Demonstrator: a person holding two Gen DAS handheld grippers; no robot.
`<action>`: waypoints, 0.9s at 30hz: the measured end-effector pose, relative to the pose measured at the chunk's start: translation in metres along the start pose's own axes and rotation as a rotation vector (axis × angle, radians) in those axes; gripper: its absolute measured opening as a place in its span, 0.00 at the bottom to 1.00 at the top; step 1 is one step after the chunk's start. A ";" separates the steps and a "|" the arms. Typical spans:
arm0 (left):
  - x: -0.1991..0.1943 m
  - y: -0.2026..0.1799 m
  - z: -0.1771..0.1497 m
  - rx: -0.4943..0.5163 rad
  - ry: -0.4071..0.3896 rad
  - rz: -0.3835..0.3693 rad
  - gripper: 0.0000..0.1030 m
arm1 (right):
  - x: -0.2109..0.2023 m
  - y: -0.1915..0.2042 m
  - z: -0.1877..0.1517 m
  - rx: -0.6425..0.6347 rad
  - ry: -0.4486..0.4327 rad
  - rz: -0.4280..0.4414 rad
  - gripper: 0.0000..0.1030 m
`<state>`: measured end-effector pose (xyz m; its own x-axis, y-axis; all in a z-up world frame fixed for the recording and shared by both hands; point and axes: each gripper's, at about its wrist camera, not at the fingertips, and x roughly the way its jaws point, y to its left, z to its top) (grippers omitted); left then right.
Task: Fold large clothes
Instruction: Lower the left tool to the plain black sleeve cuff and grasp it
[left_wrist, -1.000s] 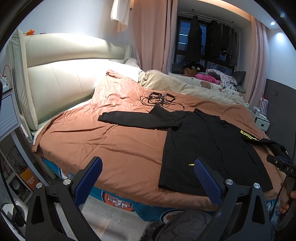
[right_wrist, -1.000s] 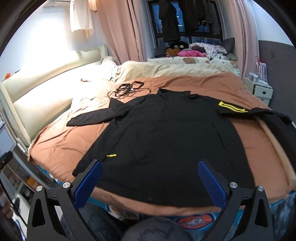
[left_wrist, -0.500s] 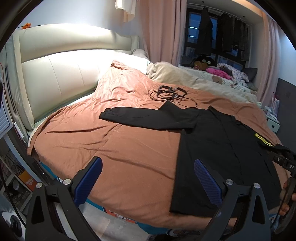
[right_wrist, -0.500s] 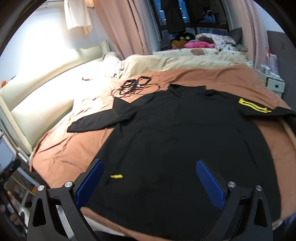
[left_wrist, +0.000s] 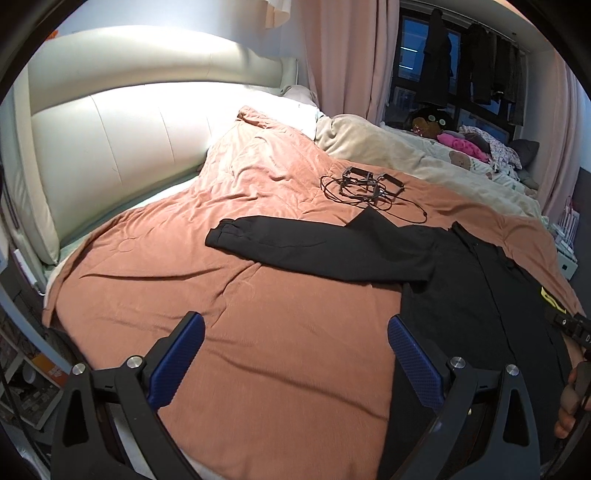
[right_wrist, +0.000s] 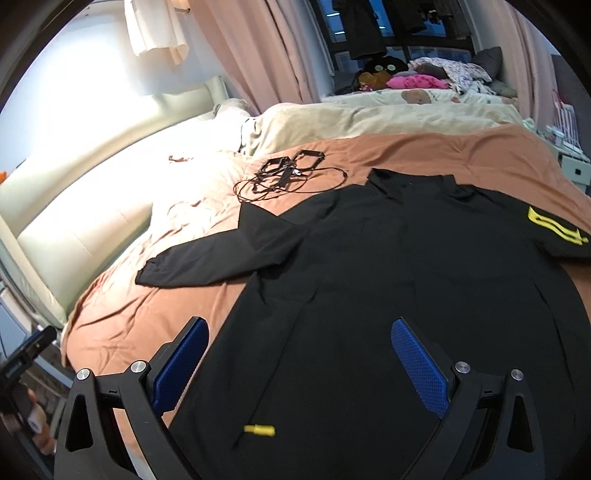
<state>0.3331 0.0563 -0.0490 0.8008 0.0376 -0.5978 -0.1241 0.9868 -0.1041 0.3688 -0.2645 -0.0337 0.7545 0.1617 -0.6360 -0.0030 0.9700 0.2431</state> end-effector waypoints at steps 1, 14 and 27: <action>0.005 0.002 0.003 -0.002 0.003 -0.003 0.93 | 0.006 0.000 0.003 -0.001 0.001 0.003 0.97; 0.119 0.030 0.055 -0.095 0.118 -0.002 0.71 | 0.089 -0.009 0.044 0.085 0.017 0.045 0.97; 0.257 0.081 0.069 -0.232 0.287 0.076 0.66 | 0.179 -0.038 0.071 0.118 0.121 0.003 0.68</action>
<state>0.5690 0.1569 -0.1565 0.5911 0.0312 -0.8060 -0.3326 0.9198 -0.2082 0.5505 -0.2849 -0.1052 0.6704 0.1922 -0.7167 0.0774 0.9425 0.3252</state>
